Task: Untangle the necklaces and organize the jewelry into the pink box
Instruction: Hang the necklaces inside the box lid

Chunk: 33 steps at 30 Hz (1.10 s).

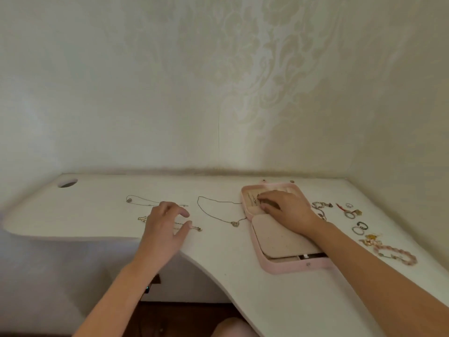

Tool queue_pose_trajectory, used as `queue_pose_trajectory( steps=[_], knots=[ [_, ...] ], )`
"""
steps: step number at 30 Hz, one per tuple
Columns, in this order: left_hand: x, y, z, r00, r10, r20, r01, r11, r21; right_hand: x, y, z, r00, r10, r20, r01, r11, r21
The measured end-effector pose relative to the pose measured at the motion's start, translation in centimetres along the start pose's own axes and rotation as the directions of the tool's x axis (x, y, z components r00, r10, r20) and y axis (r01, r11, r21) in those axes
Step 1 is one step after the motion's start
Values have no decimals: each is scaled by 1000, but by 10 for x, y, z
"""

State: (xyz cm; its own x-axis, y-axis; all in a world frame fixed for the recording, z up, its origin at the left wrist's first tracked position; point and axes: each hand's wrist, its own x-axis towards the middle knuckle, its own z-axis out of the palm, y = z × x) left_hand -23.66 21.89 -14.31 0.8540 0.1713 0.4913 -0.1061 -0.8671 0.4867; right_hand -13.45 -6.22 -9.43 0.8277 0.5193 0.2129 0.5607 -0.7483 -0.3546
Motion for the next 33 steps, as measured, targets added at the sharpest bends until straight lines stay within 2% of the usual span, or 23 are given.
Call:
queue_pose_trajectory(
  steps=[2, 7, 9, 12, 14, 16, 18, 21, 22, 24, 26, 27, 31, 33],
  knots=[
    [-6, -13, -9, 998, -13, 57, 12, 1000, 18, -2, -3, -1, 1000, 22, -5, -22, 1000, 15],
    [-6, -18, -17, 963, -75, 257, 100, 992, -84, -5, -6, -2, 999, 44, -8, -44, 999, -6],
    [1, -14, -20, 941, -79, 328, 84, 996, 1, -5, -7, -2, 998, 55, -4, -55, 998, -11],
    [7, -5, -21, 906, -81, 416, -24, 970, 243, -5, -7, -2, 997, 75, 9, -75, 997, -2],
    [7, -1, -19, 891, -60, 449, -84, 953, 293, -5, -6, 0, 996, 93, 1, -93, 994, 50],
    [4, 8, -20, 898, -30, 440, -59, 980, 188, -6, -5, 3, 995, 97, -27, -92, 984, 153],
    [5, 19, -23, 910, -16, 414, 28, 999, -22, -6, -13, 3, 994, 93, -52, -72, 947, 312],
    [11, 45, -28, 907, 36, 420, 71, 969, -237, -9, -39, -3, 998, 18, 61, -53, 757, 652],
    [15, 54, -29, 897, 52, 440, 91, 951, -297, -10, -49, -4, 991, -25, 130, -75, 700, 710],
    [21, 72, -32, 872, 81, 483, 134, 909, -394, -10, -64, -2, 967, -100, 236, -106, 680, 725],
    [27, 85, -37, 852, 113, 511, 145, 887, -438, -10, -73, 0, 955, -144, 259, -78, 721, 689],
    [30, 89, -39, 844, 125, 521, 153, 875, -459, -10, -75, 0, 951, -166, 262, -71, 708, 703],
    [37, 96, -50, 824, 153, 545, 200, 822, -533, -13, -76, -21, 941, -230, 248, -88, 541, 837],
    [39, 96, -55, 820, 146, 553, 226, 806, -548, -15, -73, -37, 944, -239, 229, -83, 499, 863]
  ],
)
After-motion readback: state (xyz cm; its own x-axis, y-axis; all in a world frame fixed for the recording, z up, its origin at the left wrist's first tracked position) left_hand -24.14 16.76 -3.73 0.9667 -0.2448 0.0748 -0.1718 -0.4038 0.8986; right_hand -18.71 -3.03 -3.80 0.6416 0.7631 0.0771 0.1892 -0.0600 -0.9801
